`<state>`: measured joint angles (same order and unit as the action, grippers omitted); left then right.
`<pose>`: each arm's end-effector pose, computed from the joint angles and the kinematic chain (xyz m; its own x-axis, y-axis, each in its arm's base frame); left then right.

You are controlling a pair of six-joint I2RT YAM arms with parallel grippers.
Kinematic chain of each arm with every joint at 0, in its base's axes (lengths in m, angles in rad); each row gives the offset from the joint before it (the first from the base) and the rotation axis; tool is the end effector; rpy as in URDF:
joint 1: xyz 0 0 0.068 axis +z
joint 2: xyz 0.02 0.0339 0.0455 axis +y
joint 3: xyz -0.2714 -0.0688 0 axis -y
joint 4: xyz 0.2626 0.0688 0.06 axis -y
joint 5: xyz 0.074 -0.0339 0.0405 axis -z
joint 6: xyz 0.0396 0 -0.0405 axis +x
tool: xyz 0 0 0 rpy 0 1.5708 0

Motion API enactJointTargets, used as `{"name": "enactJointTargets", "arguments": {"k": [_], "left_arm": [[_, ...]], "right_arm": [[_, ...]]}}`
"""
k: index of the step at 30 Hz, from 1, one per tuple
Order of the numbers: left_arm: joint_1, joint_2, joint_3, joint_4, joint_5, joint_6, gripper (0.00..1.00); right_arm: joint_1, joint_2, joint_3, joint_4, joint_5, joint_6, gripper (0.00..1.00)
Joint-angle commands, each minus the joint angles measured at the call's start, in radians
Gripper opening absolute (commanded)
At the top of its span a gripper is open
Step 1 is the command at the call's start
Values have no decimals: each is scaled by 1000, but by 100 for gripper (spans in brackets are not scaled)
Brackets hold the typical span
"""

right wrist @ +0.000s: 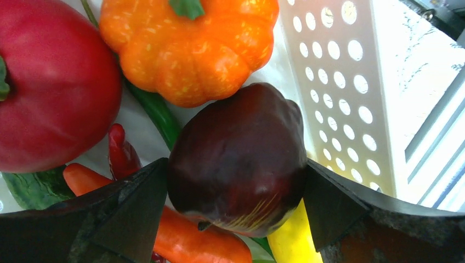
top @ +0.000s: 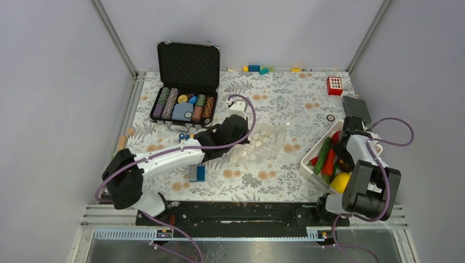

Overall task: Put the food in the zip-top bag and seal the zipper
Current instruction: Pick up the fake fruit from the bin.

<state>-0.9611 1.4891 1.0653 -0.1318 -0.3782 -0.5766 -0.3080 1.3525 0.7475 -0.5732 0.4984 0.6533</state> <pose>0.2159 -0.2835 0.2723 -0.5706 -0.0678 -0.8184 0.3235 0.8975 -0.2999 0.2353 -0.0947 0.1779 -0.4314 0.6975 -0.5722 0.8850 0.4504 -0.1182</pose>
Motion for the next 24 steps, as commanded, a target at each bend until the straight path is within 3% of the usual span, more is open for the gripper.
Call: {"name": "enactJointTargets", "arguments": {"k": [1, 12, 24], "left_arm": [[2, -6, 45, 22, -7, 0, 0], [1, -23, 23, 34, -5, -8, 0], [2, -44, 16, 45, -12, -27, 0]], "right_arm": [[-11, -3, -11, 57, -51, -20, 89], [-11, -158, -70, 93, -57, -40, 60], [-9, -604, -44, -31, -316, -151, 52]]}}
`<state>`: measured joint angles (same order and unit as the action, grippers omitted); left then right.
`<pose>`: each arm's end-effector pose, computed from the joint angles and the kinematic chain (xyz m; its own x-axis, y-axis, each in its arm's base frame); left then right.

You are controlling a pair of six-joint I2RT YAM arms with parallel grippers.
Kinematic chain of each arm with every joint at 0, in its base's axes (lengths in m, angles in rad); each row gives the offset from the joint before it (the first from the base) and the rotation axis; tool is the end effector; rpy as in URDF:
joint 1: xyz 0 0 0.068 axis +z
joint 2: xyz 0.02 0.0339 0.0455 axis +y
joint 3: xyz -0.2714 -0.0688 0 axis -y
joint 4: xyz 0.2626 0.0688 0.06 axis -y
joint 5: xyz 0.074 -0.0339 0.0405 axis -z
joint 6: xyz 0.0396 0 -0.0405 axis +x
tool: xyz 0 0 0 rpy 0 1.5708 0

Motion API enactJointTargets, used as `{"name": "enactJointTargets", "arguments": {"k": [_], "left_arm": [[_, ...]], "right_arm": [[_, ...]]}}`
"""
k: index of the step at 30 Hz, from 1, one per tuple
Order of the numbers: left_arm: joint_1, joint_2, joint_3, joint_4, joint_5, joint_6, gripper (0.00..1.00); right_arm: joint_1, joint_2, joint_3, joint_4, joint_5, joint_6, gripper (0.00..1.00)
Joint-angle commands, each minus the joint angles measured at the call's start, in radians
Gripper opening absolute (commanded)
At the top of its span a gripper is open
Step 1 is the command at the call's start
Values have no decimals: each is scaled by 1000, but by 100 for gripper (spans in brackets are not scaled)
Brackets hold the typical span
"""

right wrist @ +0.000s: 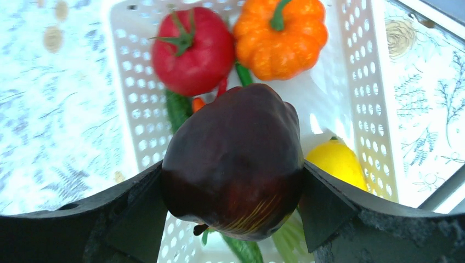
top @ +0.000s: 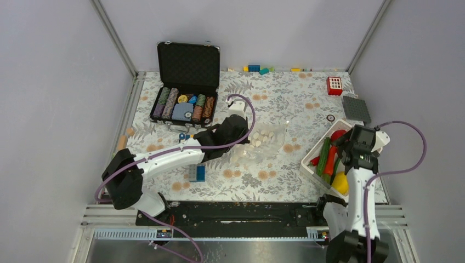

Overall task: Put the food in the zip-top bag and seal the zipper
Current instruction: Pick up the fake fruit from the bin, then place the fake fruit in the zipper food storage bag.

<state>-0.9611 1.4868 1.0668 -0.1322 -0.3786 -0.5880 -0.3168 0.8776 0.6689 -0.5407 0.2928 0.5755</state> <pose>0.2157 -0.2833 0.2735 -0.5725 -0.0804 -0.8159 0.3173 0.8959 -0.3109 0.1844 -0.0725 0.2503 -0.2714 0.6374 -0.7212 0.7710 0.5925 0.2335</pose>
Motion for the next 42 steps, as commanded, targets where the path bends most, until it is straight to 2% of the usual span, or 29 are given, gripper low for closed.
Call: {"name": "enactJointTargets", "arguments": {"k": [1, 4, 8, 14, 21, 25, 30, 38, 42], "left_arm": [[2, -40, 14, 46, -12, -16, 0], [2, -33, 20, 45, -20, -18, 0], [2, -37, 15, 52, -19, -28, 0], [1, -45, 19, 36, -11, -48, 0], [1, -57, 12, 37, 11, -60, 0], [2, -65, 6, 42, 61, -62, 0], [1, -85, -20, 70, 109, -69, 0], [2, -97, -26, 86, 128, -67, 0], [0, -99, -25, 97, 135, -73, 0]], "right_arm": [[-1, -169, 42, -67, -150, -94, 51], [2, -253, 65, -52, -398, -149, 51], [56, -317, 56, 68, -779, -135, 50], [345, -300, 83, 175, -896, -144, 50], [629, -155, 86, 293, -808, -134, 51], [738, -44, 115, 325, -685, -129, 53], [788, 53, 157, 376, -567, -107, 58], [800, 146, 215, 321, -445, -91, 66], [814, 173, 227, 267, -404, -99, 86]]}}
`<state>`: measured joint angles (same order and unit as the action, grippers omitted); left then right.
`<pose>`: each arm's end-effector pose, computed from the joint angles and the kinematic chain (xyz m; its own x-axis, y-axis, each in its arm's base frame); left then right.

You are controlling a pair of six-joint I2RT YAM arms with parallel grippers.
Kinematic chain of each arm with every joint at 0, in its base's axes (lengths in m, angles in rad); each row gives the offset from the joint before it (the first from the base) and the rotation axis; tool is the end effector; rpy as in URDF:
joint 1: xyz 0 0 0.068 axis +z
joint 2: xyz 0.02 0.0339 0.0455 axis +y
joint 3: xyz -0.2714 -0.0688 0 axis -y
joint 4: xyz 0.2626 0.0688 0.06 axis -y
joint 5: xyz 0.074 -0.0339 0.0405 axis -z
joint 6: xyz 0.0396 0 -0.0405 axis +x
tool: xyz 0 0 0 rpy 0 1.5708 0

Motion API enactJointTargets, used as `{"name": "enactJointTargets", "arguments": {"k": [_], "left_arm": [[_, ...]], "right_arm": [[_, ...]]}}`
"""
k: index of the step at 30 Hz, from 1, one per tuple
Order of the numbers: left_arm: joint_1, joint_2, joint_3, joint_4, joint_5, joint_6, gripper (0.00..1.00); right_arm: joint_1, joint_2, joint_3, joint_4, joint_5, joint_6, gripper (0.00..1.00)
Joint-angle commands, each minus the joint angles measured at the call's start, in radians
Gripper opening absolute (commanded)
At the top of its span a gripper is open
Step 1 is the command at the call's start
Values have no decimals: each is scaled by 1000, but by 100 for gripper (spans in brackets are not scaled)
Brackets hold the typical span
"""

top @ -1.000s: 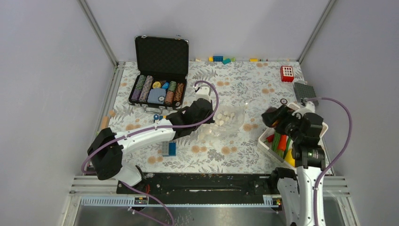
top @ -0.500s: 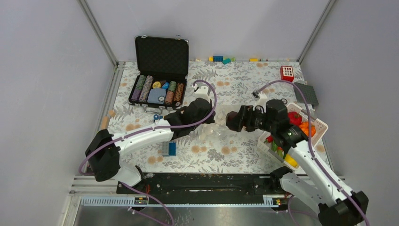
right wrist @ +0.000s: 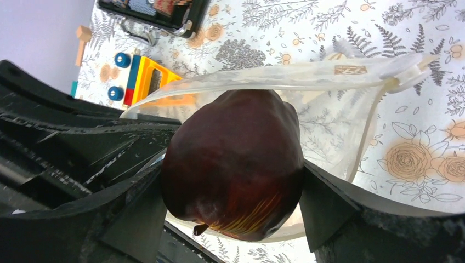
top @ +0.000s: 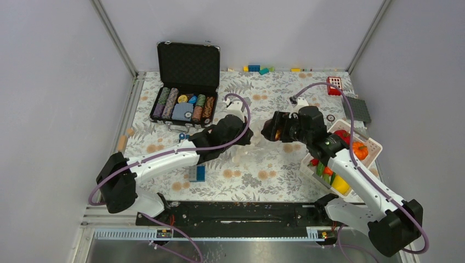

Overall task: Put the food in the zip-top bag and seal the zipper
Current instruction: Place the fake fruit in the zipper food storage bag, then pick up the fake vegetable from the bin.

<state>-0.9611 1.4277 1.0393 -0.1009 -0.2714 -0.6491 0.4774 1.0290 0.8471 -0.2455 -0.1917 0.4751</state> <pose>0.2069 -0.2776 0.2855 -0.6099 -0.1438 -0.7793 0.3586 0.8269 -0.4332 0.2203 0.1224 0.3108 -0.6042 0.1930 -0.7731 -0.3696 0.7916 0.4865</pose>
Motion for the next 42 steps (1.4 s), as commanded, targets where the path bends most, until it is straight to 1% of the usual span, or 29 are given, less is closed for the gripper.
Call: {"name": "enactJointTargets", "arguments": {"k": [1, 2, 3, 8, 12, 14, 18, 20, 22, 24, 26, 28, 29, 32, 35, 42], "left_arm": [[1, -41, 2, 68, 27, -13, 0], [1, -40, 2, 70, 26, -15, 0], [1, -40, 2, 72, 26, -18, 0], [2, -38, 5, 72, 24, -33, 0], [1, -37, 8, 64, 7, -39, 0], [3, -35, 12, 55, 0, -41, 0], [6, -26, 18, 47, 5, -43, 0], [8, -21, 23, 42, 9, -42, 0], [9, -21, 25, 39, 9, -41, 0], [10, -22, 22, 41, 9, -41, 0], [10, -24, 16, 45, 10, -42, 0], [10, -24, 14, 47, 15, -41, 0], [10, -23, 14, 46, 15, -38, 0], [10, -25, 14, 43, 10, -34, 0], [11, -29, 5, 53, 5, -32, 0], [11, -22, -16, 91, 19, -21, 0]], "right_arm": [[22, 23, 49, -35, 83, 1, 94], [23, 25, 50, -40, 83, 0, 99], [24, 24, 50, -42, 81, 0, 100], [24, 19, 62, -63, 77, -1, 100], [23, -19, 65, -74, 95, 14, 100], [24, -37, 79, -116, 161, 34, 100], [3, -75, 128, -292, 435, 96, 100], [-68, -116, 114, -348, 481, 128, 100], [-195, -167, 60, -366, 438, 148, 100], [-311, -202, 29, -393, 445, 148, 100], [-404, -195, 19, -434, 466, 133, 100], [-468, -168, 4, -442, 463, 119, 100], [-523, -152, -3, -443, 459, 117, 100], [-589, -114, -26, -426, 449, 104, 100], [-650, -77, -55, -381, 398, 75, 100], [-744, -5, -104, -357, 371, 86, 100]]}}
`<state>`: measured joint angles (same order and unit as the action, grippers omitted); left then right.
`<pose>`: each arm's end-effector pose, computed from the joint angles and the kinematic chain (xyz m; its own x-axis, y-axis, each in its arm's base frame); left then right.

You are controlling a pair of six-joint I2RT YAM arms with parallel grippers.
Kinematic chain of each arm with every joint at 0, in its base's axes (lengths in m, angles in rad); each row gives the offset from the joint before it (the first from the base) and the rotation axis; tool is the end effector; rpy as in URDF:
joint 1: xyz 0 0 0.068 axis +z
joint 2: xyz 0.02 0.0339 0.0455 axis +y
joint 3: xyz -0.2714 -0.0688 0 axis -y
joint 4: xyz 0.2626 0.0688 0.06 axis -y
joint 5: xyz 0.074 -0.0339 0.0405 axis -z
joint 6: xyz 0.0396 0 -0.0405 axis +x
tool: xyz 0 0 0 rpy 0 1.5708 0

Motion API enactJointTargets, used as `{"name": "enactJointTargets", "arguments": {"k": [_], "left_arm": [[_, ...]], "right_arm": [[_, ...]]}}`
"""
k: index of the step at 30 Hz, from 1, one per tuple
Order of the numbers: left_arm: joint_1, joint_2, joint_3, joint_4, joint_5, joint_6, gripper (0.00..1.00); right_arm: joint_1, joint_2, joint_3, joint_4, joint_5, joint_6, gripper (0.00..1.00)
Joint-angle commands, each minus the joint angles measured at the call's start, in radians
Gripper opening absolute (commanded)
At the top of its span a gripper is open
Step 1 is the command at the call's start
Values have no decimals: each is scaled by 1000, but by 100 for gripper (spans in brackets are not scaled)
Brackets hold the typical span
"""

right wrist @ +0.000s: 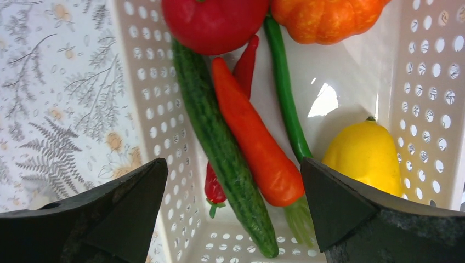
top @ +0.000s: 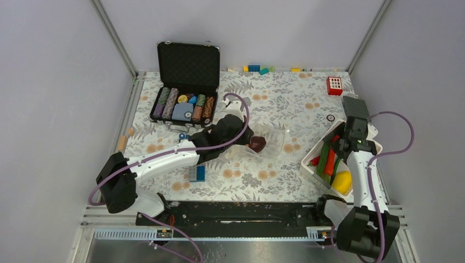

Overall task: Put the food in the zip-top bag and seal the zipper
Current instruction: Pick up the fake vegetable from the bin.

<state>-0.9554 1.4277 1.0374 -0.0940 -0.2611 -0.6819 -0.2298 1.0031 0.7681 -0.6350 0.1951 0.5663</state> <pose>0.2083 -0.2769 0.2854 -0.6228 -0.1739 -0.7628 0.3407 0.8174 -0.4645 0.2088 -0.0567 0.2533 -0.4429 0.6441 -0.6237 0.6906 0.6887 0.2209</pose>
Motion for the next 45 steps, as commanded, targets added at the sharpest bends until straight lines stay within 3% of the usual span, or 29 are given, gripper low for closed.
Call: {"name": "enactJointTargets", "arguments": {"k": [1, 12, 18, 28, 34, 45], "left_arm": [[5, -25, -18, 89, 16, 21, 0], [10, -48, -63, 169, 88, 69, 0], [11, -56, -82, 194, 133, 66, 0], [11, -69, -98, 213, 148, 63, 0], [12, -68, -96, 214, 152, 63, 0], [13, -66, -98, 221, 173, 60, 0]], "right_arm": [[-42, 23, -37, 44, -17, -2, 100], [-57, 114, -77, 135, -31, -15, 99], [-64, 251, -54, 204, 10, 1, 97], [-75, 441, -12, 252, -65, 0, 82], [-75, 418, -33, 258, -102, -8, 72], [-75, 265, -37, 162, -121, -13, 72]]}}
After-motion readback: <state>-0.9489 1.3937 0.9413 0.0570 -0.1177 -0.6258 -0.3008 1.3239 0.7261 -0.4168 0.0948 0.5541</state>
